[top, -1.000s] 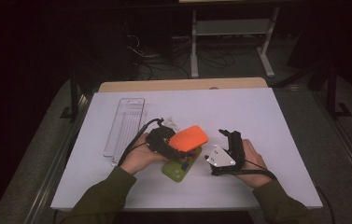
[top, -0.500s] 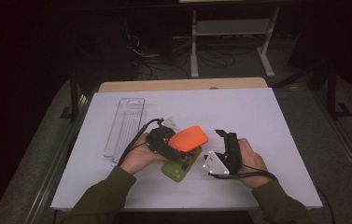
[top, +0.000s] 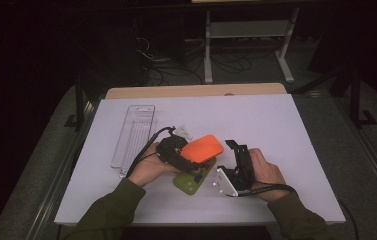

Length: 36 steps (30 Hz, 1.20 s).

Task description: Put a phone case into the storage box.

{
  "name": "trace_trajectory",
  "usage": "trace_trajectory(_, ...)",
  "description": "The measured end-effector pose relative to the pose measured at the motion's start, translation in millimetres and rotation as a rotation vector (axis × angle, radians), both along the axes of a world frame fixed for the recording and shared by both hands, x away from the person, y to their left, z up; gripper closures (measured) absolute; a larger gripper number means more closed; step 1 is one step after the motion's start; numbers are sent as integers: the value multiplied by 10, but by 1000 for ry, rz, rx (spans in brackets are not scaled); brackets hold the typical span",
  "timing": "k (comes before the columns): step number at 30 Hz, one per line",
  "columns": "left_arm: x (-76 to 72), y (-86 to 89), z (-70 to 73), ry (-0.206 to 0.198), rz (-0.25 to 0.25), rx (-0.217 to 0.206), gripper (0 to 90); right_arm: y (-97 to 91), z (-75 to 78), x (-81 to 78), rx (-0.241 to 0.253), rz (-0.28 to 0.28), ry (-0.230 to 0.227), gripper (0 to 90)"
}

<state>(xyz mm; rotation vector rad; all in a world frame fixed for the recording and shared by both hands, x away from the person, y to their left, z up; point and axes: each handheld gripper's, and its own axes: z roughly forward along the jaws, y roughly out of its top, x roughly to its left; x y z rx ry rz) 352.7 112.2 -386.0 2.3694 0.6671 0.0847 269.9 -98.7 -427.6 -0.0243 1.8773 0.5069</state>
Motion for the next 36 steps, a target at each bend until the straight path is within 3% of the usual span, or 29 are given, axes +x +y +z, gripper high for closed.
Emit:
trace_trajectory(1,0,2,6,2,-5,4,158,11,-14,-13,-2,-4,15,16)
trace_trajectory(4,-2,-1,17,-2,-19,8,158,30,-16,3,-33,20,-17,17)
trace_trajectory(10,-28,-27,31,1,-37,5,157,81,-51,-21,-32,11,-34,19)
trace_trajectory(12,-43,-47,26,8,-29,-7,158,97,-50,-9,-54,35,-67,19)
trace_trajectory(18,-53,-61,30,3,-62,7,158,144,-71,-21,-62,47,-82,21)
trace_trajectory(24,-79,-89,19,8,-56,-15,157,190,-84,-45,-88,61,-108,49)
trace_trajectory(31,-85,-86,23,2,-83,7,157,234,-115,-75,-107,71,-144,145)
trace_trajectory(36,-102,-105,13,8,-71,-11,157,236,-115,-93,-122,56,-131,295)
